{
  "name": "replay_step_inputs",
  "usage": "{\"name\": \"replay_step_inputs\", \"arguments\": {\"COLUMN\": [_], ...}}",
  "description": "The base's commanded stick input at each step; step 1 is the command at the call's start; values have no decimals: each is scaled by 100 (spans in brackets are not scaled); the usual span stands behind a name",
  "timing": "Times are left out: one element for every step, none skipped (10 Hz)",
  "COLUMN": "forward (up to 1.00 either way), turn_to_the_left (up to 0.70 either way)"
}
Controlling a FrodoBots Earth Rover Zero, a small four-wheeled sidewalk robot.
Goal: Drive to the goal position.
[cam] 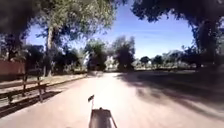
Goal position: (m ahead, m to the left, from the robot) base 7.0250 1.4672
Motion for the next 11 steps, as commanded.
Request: {"name": "replay_step_inputs", "arguments": {"forward": [100, 100, 100, 100, 100, 100, 100, 100, 100, 100, 100], "turn_to_the_left": [35, 0, 0, 0, 0, 32, 40, 40, 40, 40, 40]}}
